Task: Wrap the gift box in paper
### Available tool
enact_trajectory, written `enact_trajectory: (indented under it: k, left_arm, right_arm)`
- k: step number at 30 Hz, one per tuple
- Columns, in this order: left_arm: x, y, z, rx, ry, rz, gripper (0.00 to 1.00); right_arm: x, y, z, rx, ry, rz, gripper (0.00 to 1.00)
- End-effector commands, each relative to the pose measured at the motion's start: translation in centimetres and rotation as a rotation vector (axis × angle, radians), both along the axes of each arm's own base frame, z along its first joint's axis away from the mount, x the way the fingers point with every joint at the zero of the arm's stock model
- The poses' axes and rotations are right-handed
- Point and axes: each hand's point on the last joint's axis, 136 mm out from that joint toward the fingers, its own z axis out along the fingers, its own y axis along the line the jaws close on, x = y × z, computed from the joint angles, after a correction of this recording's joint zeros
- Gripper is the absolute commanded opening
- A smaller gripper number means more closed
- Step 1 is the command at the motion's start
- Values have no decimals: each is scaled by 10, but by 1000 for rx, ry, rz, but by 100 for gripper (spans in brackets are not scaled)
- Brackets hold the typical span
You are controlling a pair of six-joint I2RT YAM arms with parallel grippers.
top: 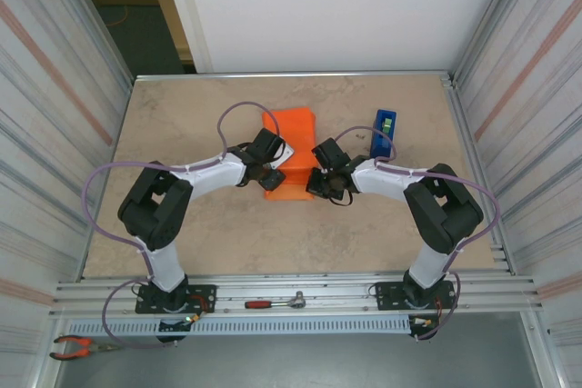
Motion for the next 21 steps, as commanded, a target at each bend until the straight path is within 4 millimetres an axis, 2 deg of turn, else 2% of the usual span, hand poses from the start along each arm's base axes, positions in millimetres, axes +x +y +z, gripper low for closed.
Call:
enact_trajectory:
  k: [1,9,21]
  left_arm:
    - [2,-3,2,10,1,2,60]
    - [2,-3,1,13,8,-2,59]
    - [0,-5,-1,13,14,-9,58]
  right_arm:
    - [4,17,24,96,-48,19,0]
    - [15,33,38,220,-93,11,0]
    - [40,51,37,317,-196,-12,0]
